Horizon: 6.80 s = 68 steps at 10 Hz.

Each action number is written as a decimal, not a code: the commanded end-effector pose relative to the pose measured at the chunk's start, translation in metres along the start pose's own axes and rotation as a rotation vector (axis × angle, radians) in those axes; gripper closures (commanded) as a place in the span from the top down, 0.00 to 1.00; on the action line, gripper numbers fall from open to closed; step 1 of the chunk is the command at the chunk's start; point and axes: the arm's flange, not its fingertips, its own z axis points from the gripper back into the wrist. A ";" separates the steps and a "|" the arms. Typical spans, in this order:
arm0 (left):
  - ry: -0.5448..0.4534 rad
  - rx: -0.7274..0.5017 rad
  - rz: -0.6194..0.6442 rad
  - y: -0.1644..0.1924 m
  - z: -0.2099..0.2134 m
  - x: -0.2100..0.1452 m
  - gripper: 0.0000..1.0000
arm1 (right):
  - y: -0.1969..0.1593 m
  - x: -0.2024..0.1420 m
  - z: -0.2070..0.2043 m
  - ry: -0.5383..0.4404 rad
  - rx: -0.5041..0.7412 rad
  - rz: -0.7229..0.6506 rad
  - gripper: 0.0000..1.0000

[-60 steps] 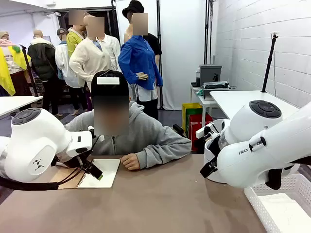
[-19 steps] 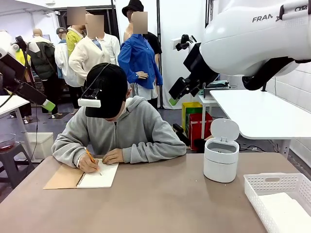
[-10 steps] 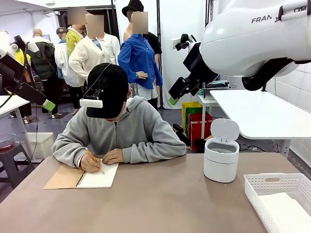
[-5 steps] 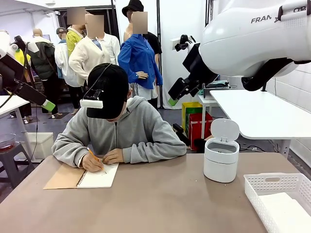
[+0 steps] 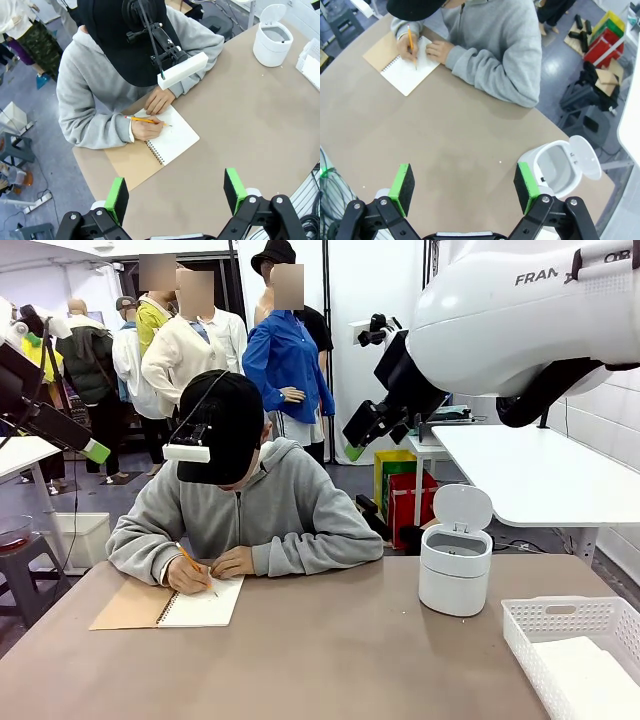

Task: Sort the paper based on its condition.
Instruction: If a person hands you a paper, place it in the Organizing basket , and if it's crumpled, put it in the Trash can.

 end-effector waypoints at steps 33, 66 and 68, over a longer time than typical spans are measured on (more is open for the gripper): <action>0.012 -0.008 0.009 -0.003 0.004 -0.002 1.00 | 0.023 0.012 0.036 -0.019 -0.005 0.029 1.00; 0.012 -0.008 0.009 -0.003 0.004 -0.002 1.00 | 0.023 0.012 0.036 -0.019 -0.005 0.029 1.00; 0.012 -0.008 0.009 -0.003 0.004 -0.002 1.00 | 0.023 0.012 0.036 -0.019 -0.005 0.029 1.00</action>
